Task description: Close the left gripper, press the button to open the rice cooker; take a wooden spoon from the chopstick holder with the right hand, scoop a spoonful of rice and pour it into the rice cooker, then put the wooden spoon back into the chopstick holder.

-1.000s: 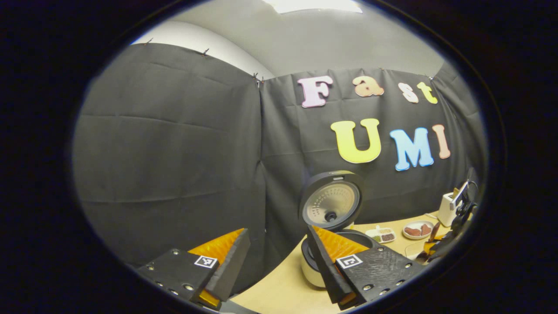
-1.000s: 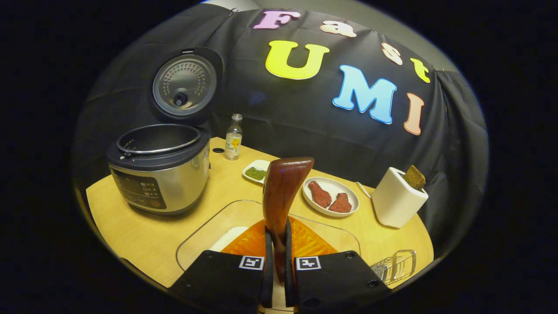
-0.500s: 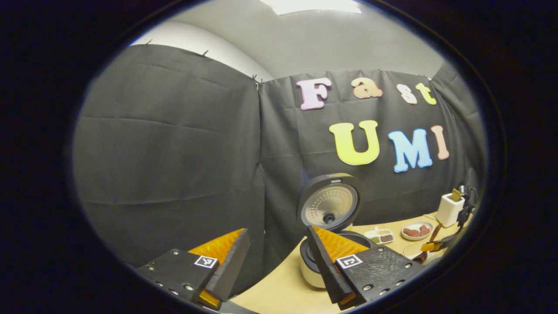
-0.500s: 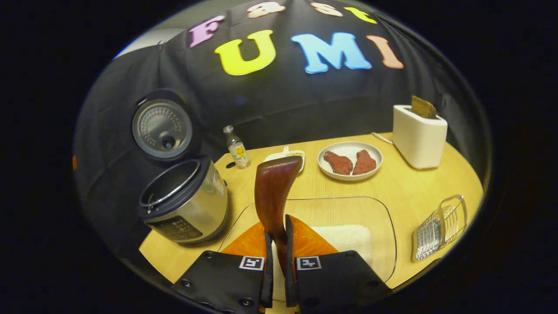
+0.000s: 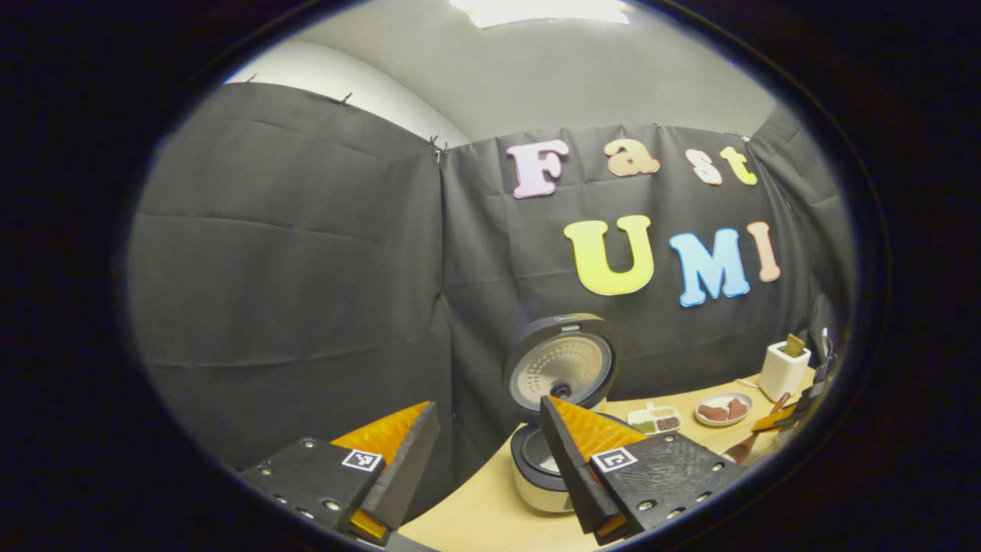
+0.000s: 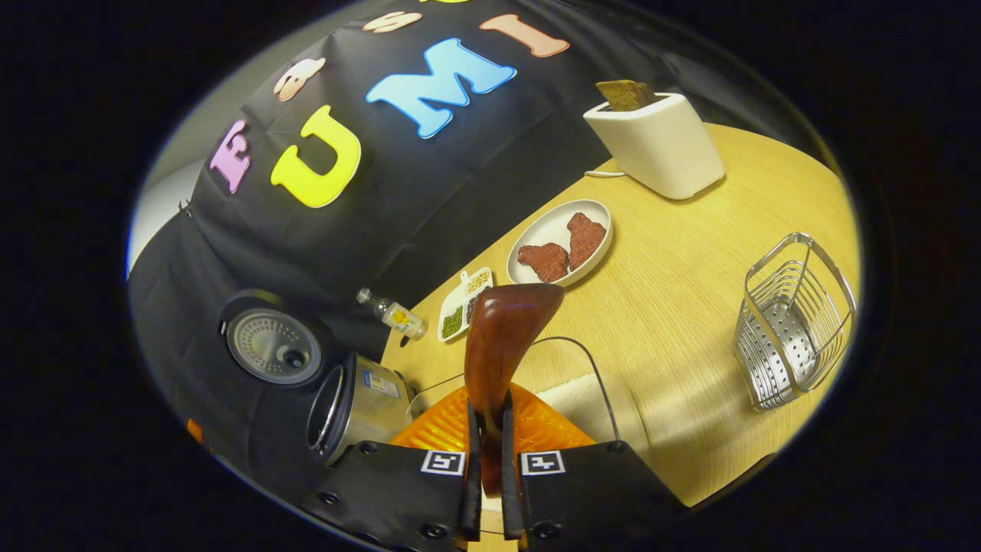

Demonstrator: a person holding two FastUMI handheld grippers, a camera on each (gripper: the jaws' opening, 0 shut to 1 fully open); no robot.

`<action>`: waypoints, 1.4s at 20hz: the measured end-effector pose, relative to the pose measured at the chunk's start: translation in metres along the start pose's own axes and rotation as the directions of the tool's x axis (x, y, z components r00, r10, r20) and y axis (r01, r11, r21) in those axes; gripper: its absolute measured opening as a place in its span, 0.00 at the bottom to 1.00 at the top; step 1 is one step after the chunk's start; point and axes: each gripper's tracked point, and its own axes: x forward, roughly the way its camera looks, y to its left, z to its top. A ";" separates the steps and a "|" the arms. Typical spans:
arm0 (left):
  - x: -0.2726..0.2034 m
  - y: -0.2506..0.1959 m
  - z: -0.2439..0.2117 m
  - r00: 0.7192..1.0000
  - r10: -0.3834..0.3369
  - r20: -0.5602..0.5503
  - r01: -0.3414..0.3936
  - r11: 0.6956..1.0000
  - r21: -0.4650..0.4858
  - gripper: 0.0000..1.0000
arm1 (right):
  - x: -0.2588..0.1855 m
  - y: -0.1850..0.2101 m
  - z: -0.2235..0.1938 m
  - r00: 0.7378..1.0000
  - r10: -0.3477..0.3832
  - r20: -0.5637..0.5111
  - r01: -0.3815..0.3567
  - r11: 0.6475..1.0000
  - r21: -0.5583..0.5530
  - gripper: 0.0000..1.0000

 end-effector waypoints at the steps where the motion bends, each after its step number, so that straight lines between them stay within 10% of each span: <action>1: 0.002 -0.004 0.002 1.000 -0.004 0.003 0.004 1.000 0.001 0.80 | -0.001 0.000 0.005 1.000 0.012 0.008 -0.013 0.999 0.035 0.13; 13: -0.001 0.002 0.002 1.000 0.009 0.012 -0.008 1.000 -0.013 0.83 | -0.015 0.062 0.045 0.979 0.194 0.064 -0.204 0.939 0.278 0.12; 28: -0.022 0.083 -0.024 0.989 0.144 -0.021 -0.145 0.989 -0.029 0.80 | 0.036 0.222 0.005 0.920 0.391 -0.010 -0.379 0.898 0.225 0.12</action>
